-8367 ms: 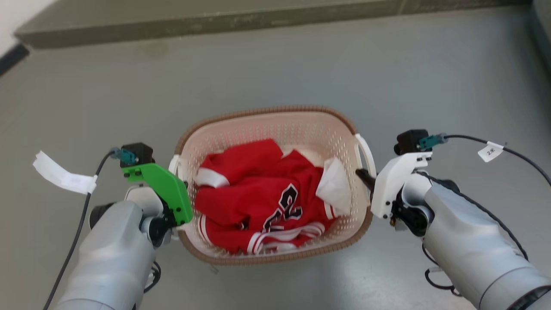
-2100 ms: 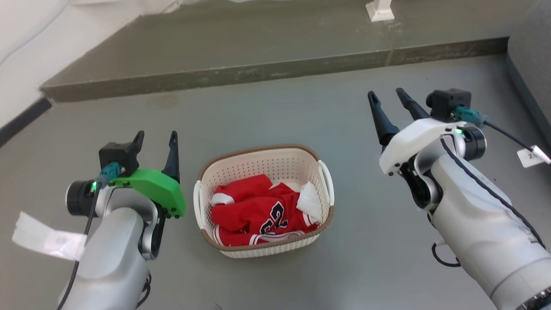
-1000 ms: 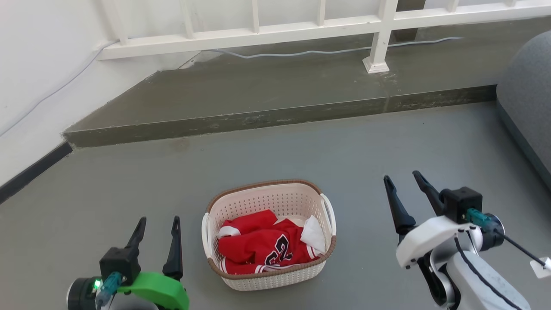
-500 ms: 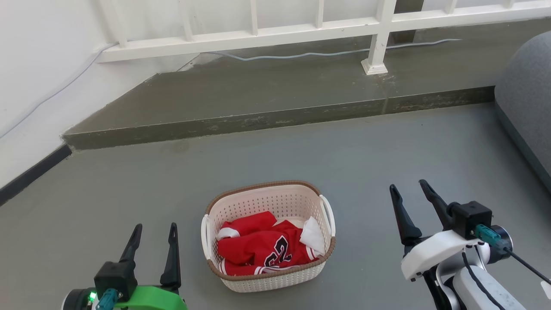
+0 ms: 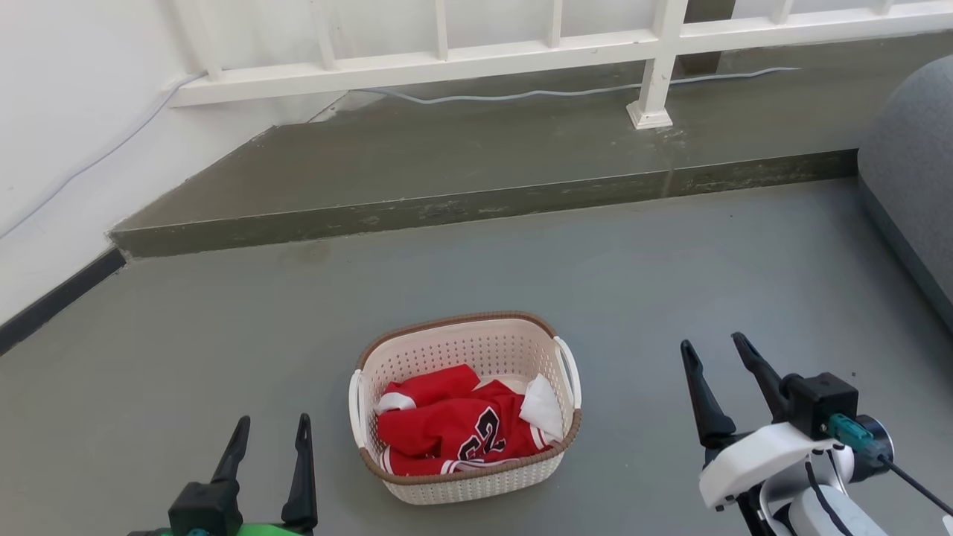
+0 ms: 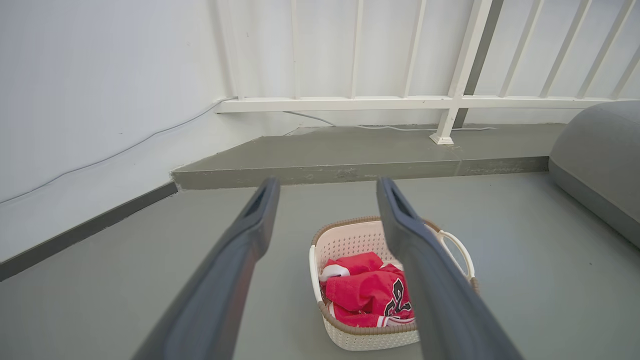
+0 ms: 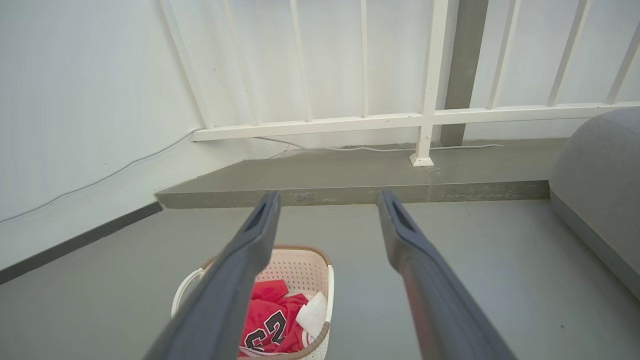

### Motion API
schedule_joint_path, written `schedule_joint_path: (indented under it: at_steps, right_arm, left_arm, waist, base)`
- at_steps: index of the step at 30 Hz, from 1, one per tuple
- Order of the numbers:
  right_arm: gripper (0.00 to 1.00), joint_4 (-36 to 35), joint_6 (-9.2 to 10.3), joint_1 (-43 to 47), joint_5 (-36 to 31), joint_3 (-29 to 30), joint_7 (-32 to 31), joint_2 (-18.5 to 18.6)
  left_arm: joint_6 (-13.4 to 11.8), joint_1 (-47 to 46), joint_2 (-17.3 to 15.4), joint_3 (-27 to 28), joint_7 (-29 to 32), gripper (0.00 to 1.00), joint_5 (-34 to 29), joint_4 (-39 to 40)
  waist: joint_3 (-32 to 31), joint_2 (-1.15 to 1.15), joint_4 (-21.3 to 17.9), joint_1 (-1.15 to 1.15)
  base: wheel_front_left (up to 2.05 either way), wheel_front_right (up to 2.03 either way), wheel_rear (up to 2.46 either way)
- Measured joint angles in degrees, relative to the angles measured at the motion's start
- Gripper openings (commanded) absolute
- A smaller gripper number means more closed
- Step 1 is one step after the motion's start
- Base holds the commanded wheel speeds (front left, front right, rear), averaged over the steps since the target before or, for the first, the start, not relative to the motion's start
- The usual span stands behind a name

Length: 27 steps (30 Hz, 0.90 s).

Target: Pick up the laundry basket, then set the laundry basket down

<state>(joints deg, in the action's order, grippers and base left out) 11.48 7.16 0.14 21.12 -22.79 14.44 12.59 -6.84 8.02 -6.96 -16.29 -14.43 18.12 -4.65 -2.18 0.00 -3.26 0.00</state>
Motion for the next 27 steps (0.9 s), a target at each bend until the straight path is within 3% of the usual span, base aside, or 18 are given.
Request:
schedule_joint_path:
  at_steps: [2, 3, 13, 27]
  right_arm:
    - [1.00, -0.1, 0.00, 0.5, 0.0, 0.1, 0.0, -0.1]
    - [0.00, 0.0, -0.01, 0.6, -0.1, 0.1, 0.0, -0.1]
    - [0.00, 4.0, -0.18, 4.7, 0.7, -0.7, 0.0, -1.9]
    - [0.00, 3.1, -1.62, 4.7, 9.8, 2.0, -1.5, -3.0]
  left_arm:
    - [0.0, 0.4, 0.0, 0.2, 0.0, 1.00, -0.3, 0.0]
    - [0.0, 0.5, 0.1, 0.2, 0.0, 0.00, -0.3, -0.1]
    - [0.3, 1.2, 1.2, -0.9, 0.3, 0.00, 0.4, -4.5]
    - [1.4, 1.4, 1.7, 0.2, 1.4, 0.00, 9.9, -3.8]
  waist:
    - [0.0, 0.00, 0.0, 0.00]
    - [0.1, 0.00, 0.0, 0.00]
    - [0.1, 0.00, 0.1, 0.00]
    - [0.4, 0.00, 0.5, 0.00]
  base:
    - [0.00, 0.00, 0.00]
    - [0.00, 0.00, 0.00]
    - [0.00, 0.00, 0.00]
    - [0.00, 0.00, 0.00]
